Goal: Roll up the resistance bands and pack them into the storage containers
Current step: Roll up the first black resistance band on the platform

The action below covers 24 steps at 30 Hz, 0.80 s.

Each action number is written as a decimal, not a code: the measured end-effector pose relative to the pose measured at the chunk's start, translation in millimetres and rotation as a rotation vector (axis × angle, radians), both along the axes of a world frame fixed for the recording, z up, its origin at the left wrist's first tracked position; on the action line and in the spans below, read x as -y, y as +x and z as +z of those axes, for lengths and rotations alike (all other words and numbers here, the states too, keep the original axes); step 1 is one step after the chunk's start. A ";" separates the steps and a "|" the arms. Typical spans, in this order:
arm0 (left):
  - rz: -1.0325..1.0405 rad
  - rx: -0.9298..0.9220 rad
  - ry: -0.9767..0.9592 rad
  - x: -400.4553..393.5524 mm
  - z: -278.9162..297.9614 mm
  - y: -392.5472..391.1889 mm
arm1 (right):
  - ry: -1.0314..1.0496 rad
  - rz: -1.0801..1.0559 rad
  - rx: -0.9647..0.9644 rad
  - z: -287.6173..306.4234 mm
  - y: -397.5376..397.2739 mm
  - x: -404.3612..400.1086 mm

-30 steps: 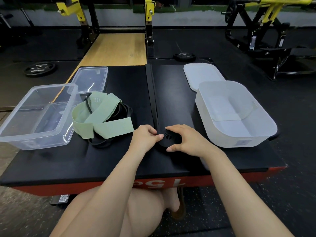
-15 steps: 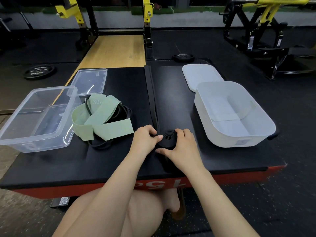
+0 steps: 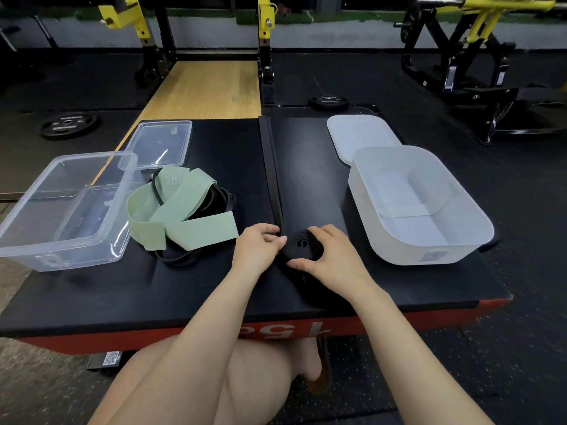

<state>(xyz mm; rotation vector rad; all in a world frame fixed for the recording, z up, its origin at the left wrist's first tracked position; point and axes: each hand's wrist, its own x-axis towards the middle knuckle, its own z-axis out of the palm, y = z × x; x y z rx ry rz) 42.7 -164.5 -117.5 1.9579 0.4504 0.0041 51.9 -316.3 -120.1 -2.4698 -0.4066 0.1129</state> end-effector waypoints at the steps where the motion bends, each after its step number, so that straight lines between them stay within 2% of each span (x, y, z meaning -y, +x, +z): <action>1: 0.000 -0.006 0.005 -0.2 0.4 0.1 | -0.006 0.019 -0.007 0.8 1.8 1.2; 15: -0.034 -0.064 -0.008 -3.8 3.8 -3.3 | -0.094 0.284 -0.132 19.5 32.0 15.1; 19: -0.041 -0.067 0.047 -4.0 3.1 -2.7 | -0.027 0.290 -0.217 19.0 34.7 16.7; 24: -0.054 -0.094 0.113 -3.3 3.5 0.2 | -0.058 0.266 -0.184 17.4 31.1 14.6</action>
